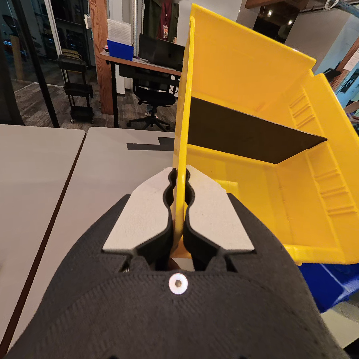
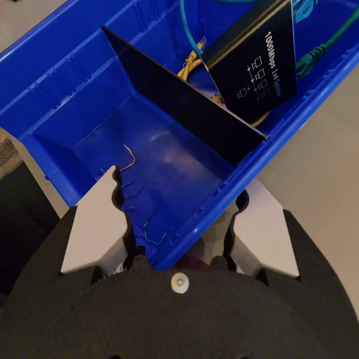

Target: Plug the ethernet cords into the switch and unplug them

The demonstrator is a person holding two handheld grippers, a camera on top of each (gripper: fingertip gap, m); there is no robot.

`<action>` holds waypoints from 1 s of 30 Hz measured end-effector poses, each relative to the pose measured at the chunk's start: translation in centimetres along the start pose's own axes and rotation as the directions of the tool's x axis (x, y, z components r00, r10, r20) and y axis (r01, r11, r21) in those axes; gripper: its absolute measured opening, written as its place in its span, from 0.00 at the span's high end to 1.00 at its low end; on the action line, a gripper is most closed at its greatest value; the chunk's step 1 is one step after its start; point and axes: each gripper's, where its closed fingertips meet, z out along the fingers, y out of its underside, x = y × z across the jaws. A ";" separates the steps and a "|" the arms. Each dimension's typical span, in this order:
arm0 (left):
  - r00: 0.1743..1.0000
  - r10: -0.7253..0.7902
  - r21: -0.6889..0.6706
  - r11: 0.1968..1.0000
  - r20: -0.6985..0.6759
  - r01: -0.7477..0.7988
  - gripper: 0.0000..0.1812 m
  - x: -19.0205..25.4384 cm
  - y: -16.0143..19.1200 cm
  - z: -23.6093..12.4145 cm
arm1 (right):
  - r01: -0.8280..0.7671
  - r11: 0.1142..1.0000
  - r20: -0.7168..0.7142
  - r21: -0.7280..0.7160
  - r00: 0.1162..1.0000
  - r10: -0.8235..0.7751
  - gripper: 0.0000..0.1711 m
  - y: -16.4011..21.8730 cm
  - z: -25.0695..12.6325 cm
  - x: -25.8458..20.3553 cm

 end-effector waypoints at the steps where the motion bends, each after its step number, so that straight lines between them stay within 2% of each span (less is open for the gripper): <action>1: 1.000 -0.004 0.005 1.000 0.000 0.004 0.97 -0.1 -0.1 -0.1 | 0.004 1.000 0.006 0.002 1.000 -0.004 0.31 -0.4 0.5 -0.4; 7: 1.000 -0.020 0.035 0.999 0.001 0.020 0.97 -0.3 -0.9 -0.5 | -0.004 1.000 0.073 0.020 0.997 0.003 0.20 -2.9 3.5 -4.2; 14: 0.999 -0.037 0.082 0.996 0.005 0.036 0.97 -0.4 -2.1 -1.1 | -0.003 0.999 0.102 0.047 0.995 -0.002 0.20 -4.8 5.9 -6.8; 23: 0.996 -0.089 0.117 0.989 0.021 0.085 0.97 -1.8 -2.2 -1.5 | -0.002 0.997 0.121 0.074 0.993 -0.007 0.21 -4.8 5.8 -7.2; 30: 0.995 -0.097 0.129 0.987 0.004 0.096 0.97 -1.3 -2.4 -1.3 | -0.004 0.996 0.119 0.085 0.993 -0.007 0.20 -5.2 6.3 -7.9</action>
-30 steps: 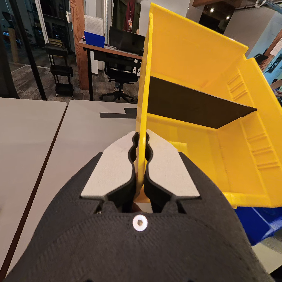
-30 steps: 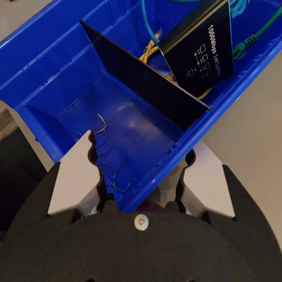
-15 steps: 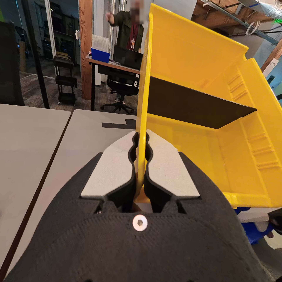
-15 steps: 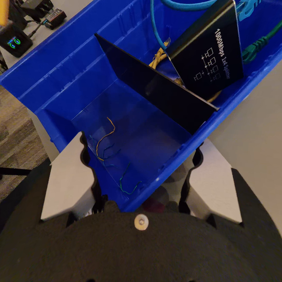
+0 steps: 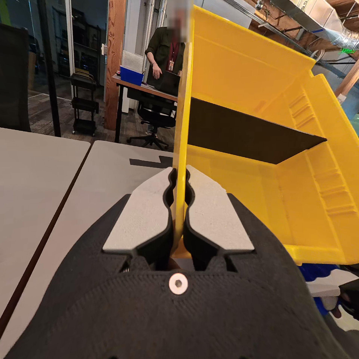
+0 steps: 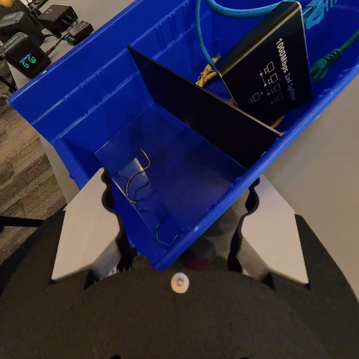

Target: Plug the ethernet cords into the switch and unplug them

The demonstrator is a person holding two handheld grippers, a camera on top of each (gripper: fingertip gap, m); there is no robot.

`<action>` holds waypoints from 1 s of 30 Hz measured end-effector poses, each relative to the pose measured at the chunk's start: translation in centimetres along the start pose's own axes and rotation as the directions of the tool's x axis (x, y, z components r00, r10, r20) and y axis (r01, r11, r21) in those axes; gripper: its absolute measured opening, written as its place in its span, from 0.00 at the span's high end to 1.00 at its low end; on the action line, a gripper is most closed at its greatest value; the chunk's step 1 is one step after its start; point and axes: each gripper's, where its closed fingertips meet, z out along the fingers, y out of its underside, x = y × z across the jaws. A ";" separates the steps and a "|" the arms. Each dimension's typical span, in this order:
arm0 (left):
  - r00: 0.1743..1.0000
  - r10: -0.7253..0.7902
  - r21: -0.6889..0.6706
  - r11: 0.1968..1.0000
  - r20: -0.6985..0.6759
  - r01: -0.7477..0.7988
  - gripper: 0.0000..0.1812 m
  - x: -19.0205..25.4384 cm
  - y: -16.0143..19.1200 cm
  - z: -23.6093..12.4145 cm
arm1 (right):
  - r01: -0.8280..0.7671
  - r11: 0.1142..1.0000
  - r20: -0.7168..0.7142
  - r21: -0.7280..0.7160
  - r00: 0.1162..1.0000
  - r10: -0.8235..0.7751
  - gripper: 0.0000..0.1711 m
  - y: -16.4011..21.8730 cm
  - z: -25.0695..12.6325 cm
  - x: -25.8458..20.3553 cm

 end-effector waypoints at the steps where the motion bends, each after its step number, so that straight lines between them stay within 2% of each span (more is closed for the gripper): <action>1: 1.000 -0.001 0.001 1.000 -0.005 0.001 0.97 0.2 0.0 0.1 | 0.005 1.000 0.002 -0.002 1.000 -0.005 0.19 -0.1 0.3 -0.3; 10: 1.000 0.008 -0.007 1.000 -0.024 -0.009 0.97 1.3 0.0 0.5 | -0.048 0.998 0.104 0.039 0.994 0.044 0.15 -1.9 2.2 -3.4; 15: 0.999 0.001 -0.001 1.000 -0.043 -0.001 0.97 2.1 -0.1 0.9 | -0.060 0.992 0.014 0.113 0.998 0.059 0.20 -3.0 1.1 -1.9; 17: 0.999 0.009 -0.001 1.000 -0.050 -0.009 0.97 2.5 -0.1 1.1 | -0.068 0.988 0.053 0.136 0.997 0.061 0.23 -3.5 0.7 -2.7; 24: 0.997 0.018 0.000 1.000 -0.076 -0.018 0.97 4.2 -0.4 1.4 | -0.065 0.994 0.147 0.093 0.988 0.051 0.18 -3.0 1.4 -4.7; 27: 0.996 0.025 0.008 1.000 -0.089 -0.024 0.97 5.3 -0.8 1.6 | -0.041 0.992 0.119 0.116 0.993 0.027 0.18 -3.4 -0.2 -3.4; 30: 0.993 0.028 0.016 1.000 -0.115 -0.027 0.97 7.1 -1.3 1.9 | -0.039 0.984 0.077 0.176 0.997 0.026 0.19 -4.7 -3.5 -1.0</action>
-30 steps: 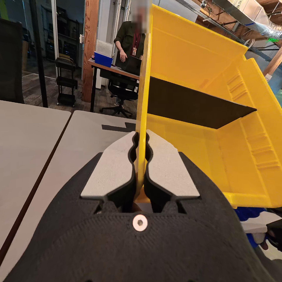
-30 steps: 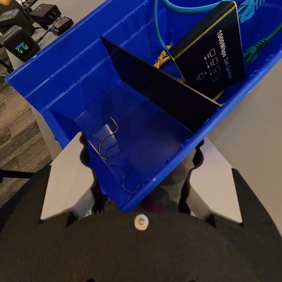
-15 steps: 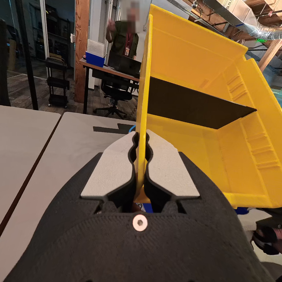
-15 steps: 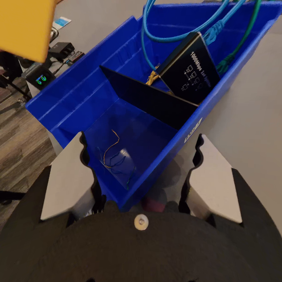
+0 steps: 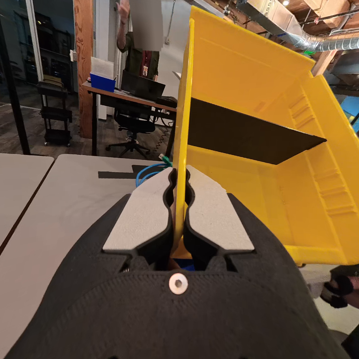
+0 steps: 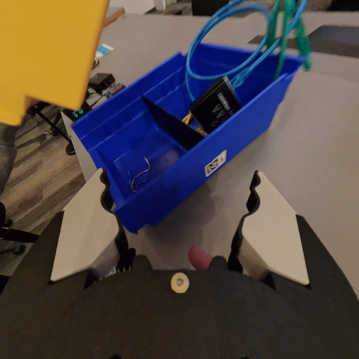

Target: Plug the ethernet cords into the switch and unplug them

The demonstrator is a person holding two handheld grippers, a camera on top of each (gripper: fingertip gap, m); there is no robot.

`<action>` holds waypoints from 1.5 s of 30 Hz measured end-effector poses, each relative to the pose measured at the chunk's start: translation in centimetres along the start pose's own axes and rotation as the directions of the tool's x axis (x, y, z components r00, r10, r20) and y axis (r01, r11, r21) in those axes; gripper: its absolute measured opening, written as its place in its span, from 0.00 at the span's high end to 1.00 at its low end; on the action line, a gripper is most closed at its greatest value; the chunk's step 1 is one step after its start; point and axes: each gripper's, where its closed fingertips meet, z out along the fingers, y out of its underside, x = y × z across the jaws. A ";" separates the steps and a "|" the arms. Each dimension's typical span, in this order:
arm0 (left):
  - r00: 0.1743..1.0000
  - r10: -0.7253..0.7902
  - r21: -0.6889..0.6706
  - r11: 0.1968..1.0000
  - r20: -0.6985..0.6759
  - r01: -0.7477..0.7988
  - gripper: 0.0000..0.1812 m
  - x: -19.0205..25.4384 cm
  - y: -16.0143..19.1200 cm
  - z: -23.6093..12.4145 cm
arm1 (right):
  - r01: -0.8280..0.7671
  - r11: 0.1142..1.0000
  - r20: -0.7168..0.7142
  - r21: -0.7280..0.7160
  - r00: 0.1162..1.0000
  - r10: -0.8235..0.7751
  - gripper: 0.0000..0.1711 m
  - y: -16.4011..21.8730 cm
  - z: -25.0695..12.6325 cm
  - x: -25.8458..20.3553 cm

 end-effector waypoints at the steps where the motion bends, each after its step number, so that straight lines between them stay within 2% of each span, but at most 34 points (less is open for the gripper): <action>1: 1.000 0.004 0.001 1.000 -0.009 -0.004 0.97 0.7 -0.1 0.3 | 0.003 1.000 -0.013 0.026 1.000 -0.003 0.19 -0.8 -1.4 0.8; 5: 0.999 0.030 -0.017 0.999 -0.041 -0.030 0.97 4.1 0.3 1.6 | 0.047 0.992 -0.084 0.114 0.996 -0.037 0.25 -2.7 -8.5 4.2; 8: 0.996 0.059 -0.051 0.997 -0.061 -0.062 0.97 7.1 1.2 3.0 | 0.084 0.983 -0.099 0.164 0.993 -0.068 0.33 -2.7 -14.0 5.2; 12: 0.991 0.097 -0.119 0.987 -0.095 -0.108 0.97 12.1 3.6 5.2 | 0.070 0.972 -0.104 0.225 0.993 -0.047 0.32 -1.7 -20.1 5.1; 16: 0.981 0.117 -0.219 0.964 -0.156 -0.150 0.97 17.9 7.5 7.6 | 0.015 0.952 -0.094 0.305 0.995 0.014 0.29 -1.6 -24.1 4.3; 21: 0.969 0.111 -0.331 0.926 -0.219 -0.181 0.97 24.7 13.1 10.2 | -0.011 0.951 -0.158 0.309 0.985 0.063 0.26 0.8 -26.7 5.1; 28: 0.963 0.077 -0.434 0.881 -0.258 -0.187 0.97 31.5 20.5 13.1 | -0.103 0.958 -0.301 0.268 0.936 0.185 0.21 5.9 -28.9 9.6; 32: 0.967 0.039 -0.507 0.846 -0.253 -0.167 0.97 33.1 24.2 14.2 | -0.177 0.950 -0.345 0.258 0.902 0.262 0.24 8.2 -29.9 12.6; 37: 0.971 0.026 -0.533 0.832 -0.236 -0.151 0.96 34.8 26.9 14.5 | -0.192 0.953 -0.407 0.235 0.871 0.275 0.24 10.1 -30.7 15.1; 40: 0.968 0.020 -0.554 0.817 -0.249 -0.159 0.94 35.5 28.2 14.5 | -0.237 0.936 -0.408 0.259 0.852 0.328 0.24 10.6 -31.1 16.2; 45: 0.957 -0.042 -0.602 0.785 -0.287 -0.146 0.87 37.3 30.3 13.7 | -0.241 0.942 -0.461 0.234 0.825 0.326 0.25 12.0 -31.7 18.1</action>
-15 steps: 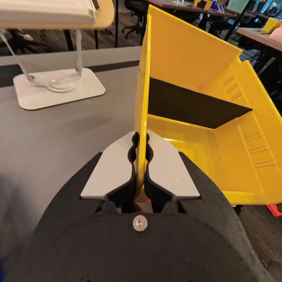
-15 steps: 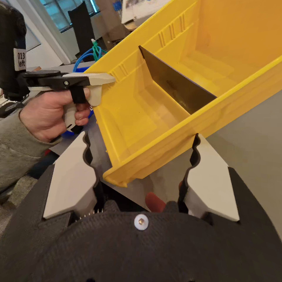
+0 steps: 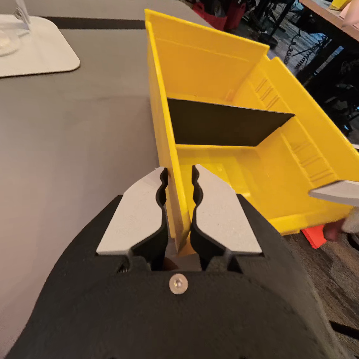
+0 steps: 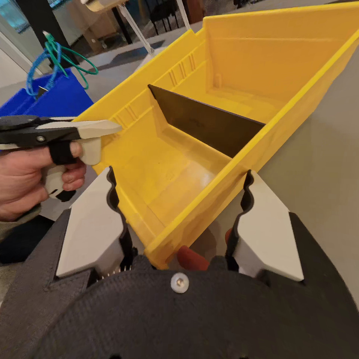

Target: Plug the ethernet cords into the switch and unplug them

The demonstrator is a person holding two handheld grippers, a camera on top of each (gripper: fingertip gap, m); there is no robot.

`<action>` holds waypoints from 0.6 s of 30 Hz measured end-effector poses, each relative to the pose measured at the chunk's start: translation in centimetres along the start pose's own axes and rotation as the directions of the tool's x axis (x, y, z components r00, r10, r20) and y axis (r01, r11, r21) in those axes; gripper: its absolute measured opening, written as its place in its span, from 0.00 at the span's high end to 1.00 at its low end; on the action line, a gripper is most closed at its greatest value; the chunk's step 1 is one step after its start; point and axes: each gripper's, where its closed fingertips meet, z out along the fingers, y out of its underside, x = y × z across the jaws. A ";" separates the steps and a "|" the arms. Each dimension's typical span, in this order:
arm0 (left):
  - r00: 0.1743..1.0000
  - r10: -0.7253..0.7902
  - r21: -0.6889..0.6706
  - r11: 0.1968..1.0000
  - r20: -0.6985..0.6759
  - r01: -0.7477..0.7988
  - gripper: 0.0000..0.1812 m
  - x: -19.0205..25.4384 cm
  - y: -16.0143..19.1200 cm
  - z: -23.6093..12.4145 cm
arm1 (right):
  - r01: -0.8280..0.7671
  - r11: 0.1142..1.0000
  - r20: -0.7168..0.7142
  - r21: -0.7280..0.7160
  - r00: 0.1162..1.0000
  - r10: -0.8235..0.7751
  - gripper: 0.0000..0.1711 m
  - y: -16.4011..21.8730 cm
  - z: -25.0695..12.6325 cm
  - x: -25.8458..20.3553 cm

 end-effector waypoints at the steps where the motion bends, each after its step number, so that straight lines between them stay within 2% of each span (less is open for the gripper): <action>1: 1.000 0.007 -0.011 1.000 -0.016 -0.007 0.86 0.5 0.3 0.2 | 0.012 1.000 -0.016 -0.015 1.000 -0.012 0.26 0.3 0.1 0.6; 5: 0.996 0.074 -0.035 0.996 -0.057 -0.076 0.81 2.6 1.1 0.6 | 0.103 0.994 -0.096 -0.041 0.990 -0.106 0.33 0.6 0.0 3.2; 8: 0.992 0.094 -0.050 0.994 -0.087 -0.098 0.78 4.0 1.6 0.9 | 0.148 0.989 -0.188 -0.012 0.971 -0.148 0.45 -0.4 -0.6 5.7; 12: 0.981 0.103 -0.086 0.989 -0.167 -0.119 0.74 6.1 2.0 1.2 | 0.235 0.971 -0.279 -0.042 0.930 -0.237 0.63 -0.9 -1.3 9.2; 15: 0.965 0.101 -0.089 0.988 -0.244 -0.126 0.72 7.5 1.9 0.9 | 0.253 0.966 -0.311 -0.057 0.915 -0.258 0.67 -1.2 -1.8 11.2; 18: 0.961 0.127 -0.013 0.991 -0.245 -0.135 0.68 8.0 -0.3 -0.5 | 0.280 0.957 -0.316 -0.075 0.904 -0.289 0.69 -1.5 -1.9 12.1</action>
